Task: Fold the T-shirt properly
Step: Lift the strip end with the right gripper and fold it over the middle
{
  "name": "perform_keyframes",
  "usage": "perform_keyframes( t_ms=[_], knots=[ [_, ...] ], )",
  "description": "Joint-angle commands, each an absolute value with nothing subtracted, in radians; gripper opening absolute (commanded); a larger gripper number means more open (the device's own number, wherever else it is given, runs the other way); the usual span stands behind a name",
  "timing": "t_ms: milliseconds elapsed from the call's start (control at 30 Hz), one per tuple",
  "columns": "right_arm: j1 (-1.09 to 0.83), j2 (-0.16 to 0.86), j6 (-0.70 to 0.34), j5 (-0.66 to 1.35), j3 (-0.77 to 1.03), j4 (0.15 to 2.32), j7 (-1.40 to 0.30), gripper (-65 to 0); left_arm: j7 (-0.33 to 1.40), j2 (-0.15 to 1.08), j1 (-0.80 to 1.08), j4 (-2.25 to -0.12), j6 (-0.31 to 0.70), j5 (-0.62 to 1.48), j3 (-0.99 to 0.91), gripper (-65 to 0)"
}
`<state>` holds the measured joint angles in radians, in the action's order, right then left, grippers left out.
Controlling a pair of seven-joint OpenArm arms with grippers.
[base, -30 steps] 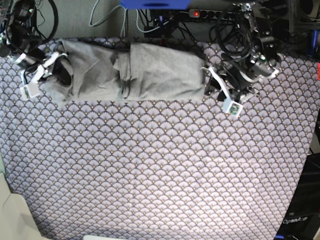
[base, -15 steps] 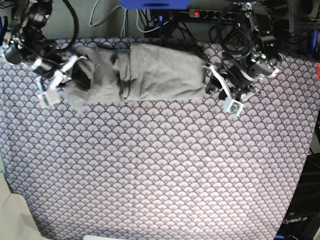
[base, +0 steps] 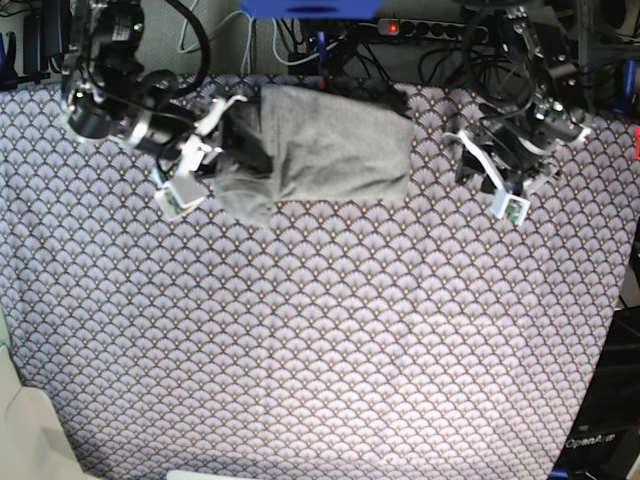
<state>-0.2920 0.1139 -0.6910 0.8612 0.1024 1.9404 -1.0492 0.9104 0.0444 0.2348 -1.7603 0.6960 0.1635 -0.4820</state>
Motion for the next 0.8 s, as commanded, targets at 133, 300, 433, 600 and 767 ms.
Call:
perform_keyframes(
  t_ms=[133,300,433,600,767],
  knots=[
    [-0.255,0.114,-0.698,0.889,-0.004,1.956,-0.986,-65.0,0.894,0.045,0.232,-1.774,0.698,0.176,-0.483,-40.4],
    [-0.217,0.114,-0.698,0.889,-0.094,1.952,-0.958,-65.0,0.894,0.044,0.236,-1.774,0.698,0.176,-0.483,-40.4],
    [-0.199,0.113,-0.698,0.889,-0.165,1.943,-0.955,-65.0,0.894,0.044,0.243,-1.776,0.698,0.176,-0.483,-40.4],
    [-0.185,0.096,-0.698,0.888,-0.196,1.885,-0.954,-65.0,0.894,0.050,0.274,-1.787,0.698,0.177,-0.483,-40.4],
    [-0.166,0.088,-0.698,0.888,-0.222,1.824,-0.905,-65.0,0.892,0.056,0.294,-1.787,0.698,0.185,-0.555,-40.4]
  ],
)
